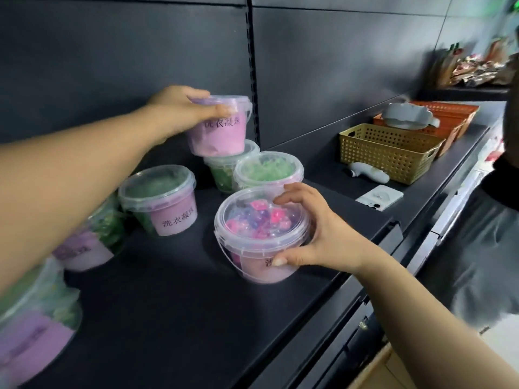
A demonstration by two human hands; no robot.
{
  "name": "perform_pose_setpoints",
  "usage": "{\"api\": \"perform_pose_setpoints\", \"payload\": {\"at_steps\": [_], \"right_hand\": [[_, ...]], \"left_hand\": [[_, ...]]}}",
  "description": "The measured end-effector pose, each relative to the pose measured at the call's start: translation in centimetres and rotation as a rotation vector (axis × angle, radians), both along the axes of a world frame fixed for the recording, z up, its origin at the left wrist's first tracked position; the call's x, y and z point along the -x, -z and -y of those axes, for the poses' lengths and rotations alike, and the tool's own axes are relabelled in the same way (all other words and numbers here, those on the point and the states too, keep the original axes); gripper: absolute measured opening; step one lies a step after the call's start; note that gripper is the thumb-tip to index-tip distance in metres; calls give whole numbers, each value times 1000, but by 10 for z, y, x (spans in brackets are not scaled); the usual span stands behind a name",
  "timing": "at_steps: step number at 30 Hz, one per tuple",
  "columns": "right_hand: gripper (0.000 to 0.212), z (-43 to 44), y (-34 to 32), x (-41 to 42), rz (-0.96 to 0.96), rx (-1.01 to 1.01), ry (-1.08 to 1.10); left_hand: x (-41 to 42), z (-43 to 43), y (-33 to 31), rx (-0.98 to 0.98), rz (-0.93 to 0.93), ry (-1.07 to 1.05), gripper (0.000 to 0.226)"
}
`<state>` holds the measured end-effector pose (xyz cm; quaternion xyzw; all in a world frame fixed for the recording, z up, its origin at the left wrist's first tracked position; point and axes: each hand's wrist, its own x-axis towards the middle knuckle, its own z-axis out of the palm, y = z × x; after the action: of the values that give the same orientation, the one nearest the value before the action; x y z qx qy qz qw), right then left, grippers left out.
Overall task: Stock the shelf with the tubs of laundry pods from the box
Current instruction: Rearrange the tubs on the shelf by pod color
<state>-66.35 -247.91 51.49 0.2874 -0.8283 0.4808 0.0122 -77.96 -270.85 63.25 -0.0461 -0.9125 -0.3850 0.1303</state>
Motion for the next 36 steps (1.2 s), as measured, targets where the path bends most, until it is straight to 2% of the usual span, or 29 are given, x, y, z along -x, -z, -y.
{"api": "perform_pose_setpoints", "payload": {"at_steps": [3, 8, 9, 13, 19, 22, 25, 26, 29, 32, 33, 36], "right_hand": [[75, 15, -4, -3, -26, 132, 78], [82, 36, -34, -17, -100, 287, 69], [82, 40, -42, -22, -100, 315, 47], [80, 78, -72, -54, -177, 356, -3], [79, 158, -108, -121, -268, 448, -71], [66, 202, -117, -164, -243, 472, -152], [68, 242, -115, -203, -204, 508, -206], [61, 255, -113, -217, -177, 509, -212], [57, 281, -105, -252, -112, 488, -190], [61, 291, -96, -277, -79, 464, -157], [62, 293, -91, -283, -68, 472, -152], [56, 294, -74, -296, -53, 445, -167]], "left_hand": [[-26, 10, -6, 10, 1, 42, 76], [-86, 34, -28, 25, -87, 52, 66], [-101, 43, -35, 29, -110, 34, 66], [-177, 98, -63, -71, -237, -28, 91], [-316, 188, -89, -141, -316, -131, 94], [-393, 232, -85, -61, -287, -212, 76], [-457, 263, -72, 45, -214, -293, 61], [-475, 271, -66, 63, -188, -314, 57], [-507, 285, -40, 80, -82, -352, 62], [-514, 294, -10, 190, 19, -324, 86], [-514, 297, 1, 237, 60, -318, 86], [-511, 304, 30, 319, 178, -296, 67]]}}
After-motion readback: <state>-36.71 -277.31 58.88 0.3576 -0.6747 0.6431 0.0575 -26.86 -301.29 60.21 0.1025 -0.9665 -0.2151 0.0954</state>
